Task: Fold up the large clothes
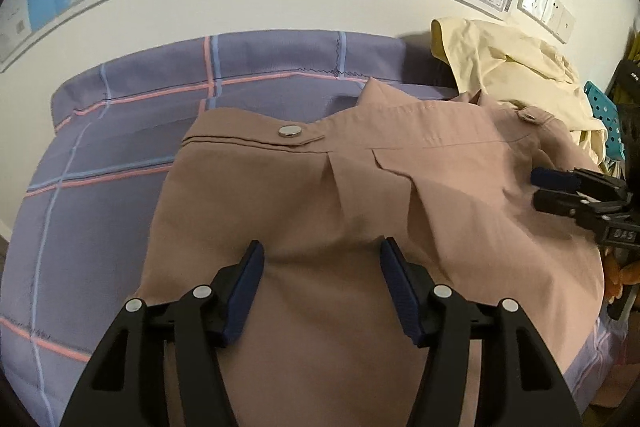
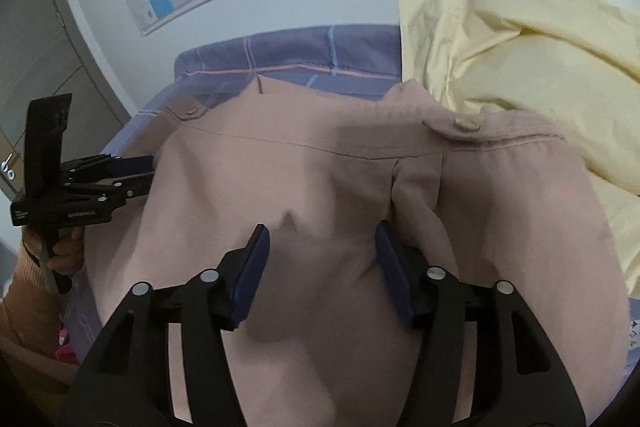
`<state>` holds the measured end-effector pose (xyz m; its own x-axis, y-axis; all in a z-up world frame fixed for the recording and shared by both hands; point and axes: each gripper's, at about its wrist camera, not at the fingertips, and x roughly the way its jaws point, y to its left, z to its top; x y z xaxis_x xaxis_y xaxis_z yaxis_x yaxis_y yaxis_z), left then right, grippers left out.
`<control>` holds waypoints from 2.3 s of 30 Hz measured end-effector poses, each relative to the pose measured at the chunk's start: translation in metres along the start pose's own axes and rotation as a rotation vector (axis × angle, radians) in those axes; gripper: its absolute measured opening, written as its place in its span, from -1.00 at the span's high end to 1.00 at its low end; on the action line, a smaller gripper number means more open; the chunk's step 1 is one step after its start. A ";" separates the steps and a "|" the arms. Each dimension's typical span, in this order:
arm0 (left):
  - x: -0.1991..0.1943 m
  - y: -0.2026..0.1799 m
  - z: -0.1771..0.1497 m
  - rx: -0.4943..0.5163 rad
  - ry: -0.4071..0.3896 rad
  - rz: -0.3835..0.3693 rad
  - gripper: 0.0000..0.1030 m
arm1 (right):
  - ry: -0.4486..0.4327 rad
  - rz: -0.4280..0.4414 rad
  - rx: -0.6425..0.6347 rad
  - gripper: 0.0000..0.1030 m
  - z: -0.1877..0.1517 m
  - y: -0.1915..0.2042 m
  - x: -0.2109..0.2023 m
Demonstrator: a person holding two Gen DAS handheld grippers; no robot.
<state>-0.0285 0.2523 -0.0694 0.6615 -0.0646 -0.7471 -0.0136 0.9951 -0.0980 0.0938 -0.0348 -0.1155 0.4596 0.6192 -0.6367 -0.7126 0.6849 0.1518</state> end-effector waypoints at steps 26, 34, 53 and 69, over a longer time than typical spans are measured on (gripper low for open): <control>-0.070 0.015 -0.050 -0.141 -0.106 0.019 -0.36 | -0.009 -0.017 0.134 -0.29 -0.035 -0.037 -0.028; -0.100 0.034 -0.105 -0.301 -0.002 0.014 -0.38 | -0.014 0.010 0.123 -0.44 -0.036 -0.033 -0.028; -0.051 0.011 -0.097 -0.501 -0.017 -0.339 -0.63 | -0.055 0.095 0.183 -0.46 -0.049 -0.040 -0.056; -0.027 -0.009 -0.063 -0.445 -0.058 -0.174 -0.51 | -0.135 0.152 0.314 -0.52 -0.096 -0.055 -0.130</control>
<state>-0.0933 0.2405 -0.0894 0.7232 -0.2104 -0.6578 -0.2100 0.8403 -0.4997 0.0220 -0.1895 -0.1139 0.4415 0.7538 -0.4866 -0.5908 0.6525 0.4746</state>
